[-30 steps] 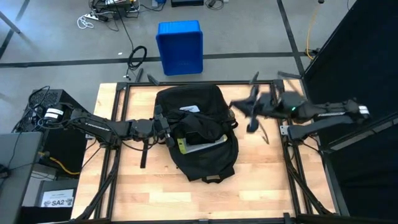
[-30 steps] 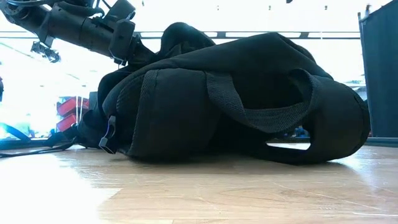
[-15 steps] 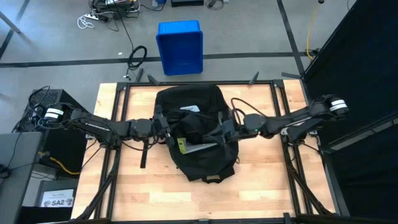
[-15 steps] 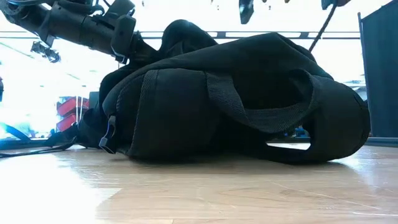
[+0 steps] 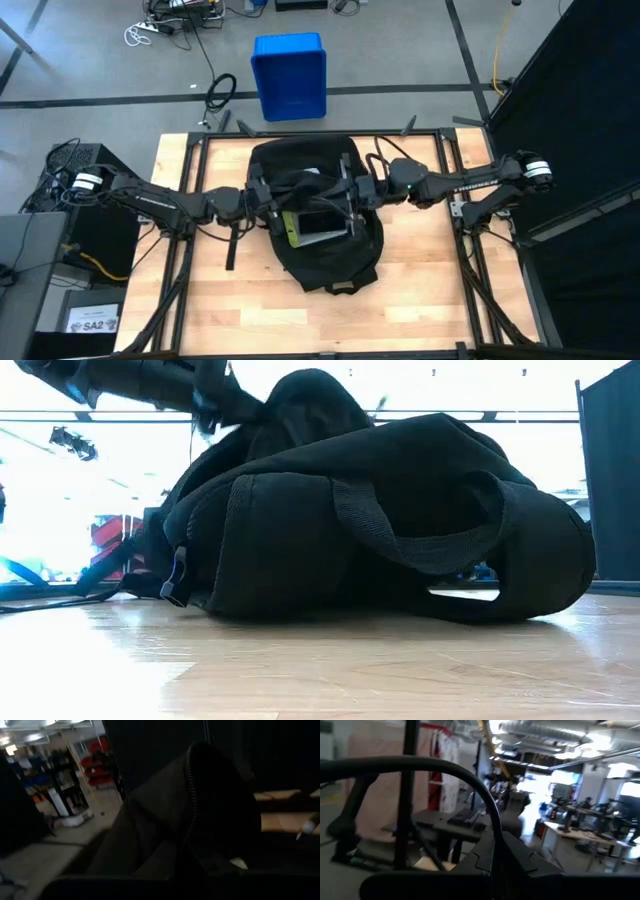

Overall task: Unpack backpack
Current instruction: Put the black USB cable from the backpack

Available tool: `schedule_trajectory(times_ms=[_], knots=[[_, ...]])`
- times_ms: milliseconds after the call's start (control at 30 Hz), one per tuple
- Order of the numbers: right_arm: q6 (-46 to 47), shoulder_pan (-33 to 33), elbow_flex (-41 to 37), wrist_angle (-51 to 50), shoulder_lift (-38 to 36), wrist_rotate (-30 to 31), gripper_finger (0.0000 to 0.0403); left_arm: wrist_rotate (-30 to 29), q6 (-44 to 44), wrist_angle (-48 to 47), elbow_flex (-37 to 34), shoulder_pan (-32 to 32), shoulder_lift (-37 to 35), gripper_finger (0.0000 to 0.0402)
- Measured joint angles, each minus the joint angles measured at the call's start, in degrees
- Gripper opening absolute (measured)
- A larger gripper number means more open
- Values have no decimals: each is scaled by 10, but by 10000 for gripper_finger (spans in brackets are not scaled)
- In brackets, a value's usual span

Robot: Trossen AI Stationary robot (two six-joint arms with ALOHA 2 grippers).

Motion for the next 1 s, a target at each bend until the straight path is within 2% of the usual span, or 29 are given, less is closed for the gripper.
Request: schedule_trajectory(times_ms=[133, 267, 533, 767, 933, 1000], knots=[[-19, 0, 0, -38, 12, -11, 0, -1, 27, -35, 63, 0, 0, 0], [-56, -4, 0, -25, 50, -10, 0, -1, 31, -98, 121, 0, 0, 0], [-120, -47, 0, -42, 123, -5, 0, -3, 44, -123, 164, -2, 0, 0], [-202, -94, 0, -160, 130, 142, 0, -6, 44, -145, 185, -2, 0, 0], [-221, -101, 0, -198, 130, 169, 0, -11, 61, -148, 202, -2, 0, 0], [-229, -100, 0, -218, 130, 211, 0, -11, 68, -152, 209, -2, 0, 0]])
